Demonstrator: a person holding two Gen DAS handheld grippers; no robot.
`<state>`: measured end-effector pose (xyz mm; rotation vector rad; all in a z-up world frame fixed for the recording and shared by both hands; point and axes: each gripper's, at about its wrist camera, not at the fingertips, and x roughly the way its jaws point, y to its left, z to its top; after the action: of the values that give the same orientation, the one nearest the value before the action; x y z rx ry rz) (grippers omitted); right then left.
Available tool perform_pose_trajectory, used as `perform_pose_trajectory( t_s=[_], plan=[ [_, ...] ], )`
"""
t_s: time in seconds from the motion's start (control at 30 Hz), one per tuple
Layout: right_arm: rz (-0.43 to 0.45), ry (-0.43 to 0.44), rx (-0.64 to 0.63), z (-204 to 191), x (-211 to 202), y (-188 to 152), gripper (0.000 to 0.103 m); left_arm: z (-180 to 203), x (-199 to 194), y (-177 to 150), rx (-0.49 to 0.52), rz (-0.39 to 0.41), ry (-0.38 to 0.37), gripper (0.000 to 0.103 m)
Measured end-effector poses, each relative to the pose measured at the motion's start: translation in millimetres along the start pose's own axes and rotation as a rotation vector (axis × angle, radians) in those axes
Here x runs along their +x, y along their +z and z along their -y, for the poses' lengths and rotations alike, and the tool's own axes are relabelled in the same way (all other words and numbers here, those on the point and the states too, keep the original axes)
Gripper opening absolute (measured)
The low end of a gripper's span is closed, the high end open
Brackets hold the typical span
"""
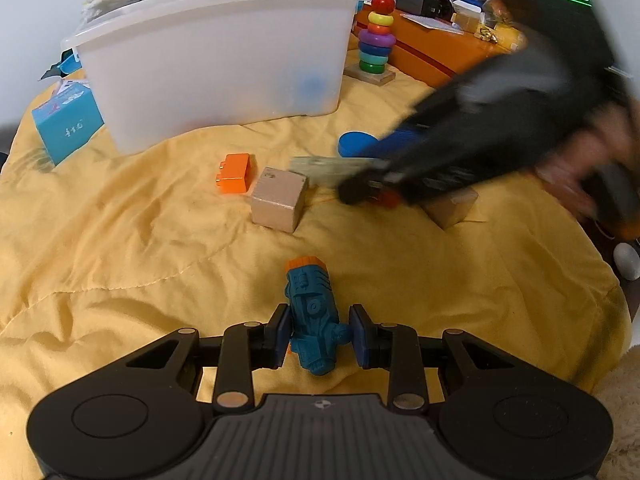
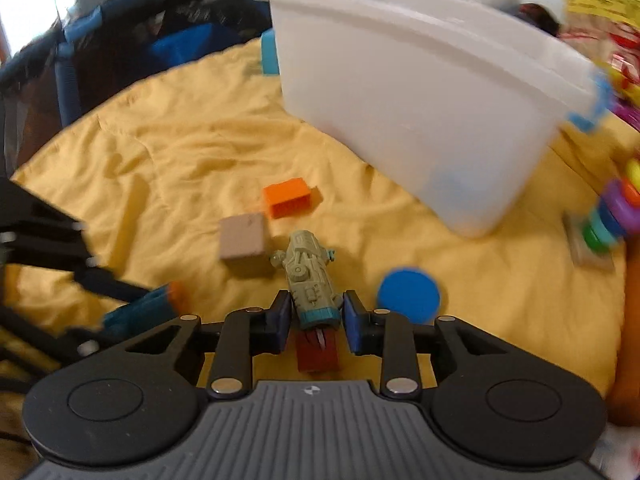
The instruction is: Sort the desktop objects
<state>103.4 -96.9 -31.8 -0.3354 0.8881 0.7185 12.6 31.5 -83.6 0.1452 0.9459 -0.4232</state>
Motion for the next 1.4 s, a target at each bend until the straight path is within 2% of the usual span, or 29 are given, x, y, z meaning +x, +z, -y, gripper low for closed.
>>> perform_pose_trajectory(
  t_s=[0.17,0.37,0.47,0.53,0.57,0.63,0.67,0.7,0.83,0.9,1.07,1.27,1.4],
  plan=[
    [0.04,-0.009,0.102,-19.2,-41.1,-26.6,0.03,0.4,2.9,2.7,0.006,0.0,-0.008,0.036],
    [-0.058,0.019,0.168,-30.3,-42.9,-56.9,0.031,3.1,6.1,5.5,0.03,-0.005,-0.014,0.036],
    [-0.06,0.019,0.202,-28.6,-42.0,-59.9,0.037,4.6,5.8,5.2,0.046,-0.009,-0.014,0.036],
    [-0.046,0.007,0.19,-31.5,-41.6,-57.9,0.051,4.2,4.7,4.7,0.046,-0.008,-0.02,0.036],
    [-0.045,0.001,0.185,-32.4,-38.9,-56.1,0.051,3.7,4.7,4.3,0.046,-0.007,-0.022,0.036],
    [-0.054,-0.009,0.168,-38.4,-32.0,-55.6,0.048,3.8,3.9,4.0,0.049,-0.005,-0.023,0.036],
    [-0.048,-0.037,0.14,-42.8,-30.2,-55.4,0.042,3.8,3.3,3.7,0.046,-0.004,-0.026,0.036],
    [-0.044,-0.066,0.108,-47.2,-29.7,-55.0,0.03,3.4,2.4,3.4,0.042,-0.004,-0.03,0.036],
    [-0.031,-0.068,0.103,-46.7,-37.6,-51.3,0.029,-1.7,-6.9,6.3,0.013,0.009,-0.048,0.036],
    [0.007,-0.072,0.103,-44.9,-51.0,-44.5,0.029,-4.0,-20.2,13.2,0.011,0.046,-0.046,0.036],
    [0.19,-0.128,0.097,-35.2,-91.6,-11.9,0.029,-10.3,-64.3,48.9,0.048,0.201,0.0,0.036],
    [0.409,-0.242,0.071,-12.4,-121.9,38.3,0.029,-28.2,-104.0,110.8,0.084,0.392,0.075,0.036],
    [0.498,-0.298,0.089,11.8,-123.3,73.9,0.029,-39.8,-112.0,158.5,0.098,0.493,0.137,0.036]
  ],
)
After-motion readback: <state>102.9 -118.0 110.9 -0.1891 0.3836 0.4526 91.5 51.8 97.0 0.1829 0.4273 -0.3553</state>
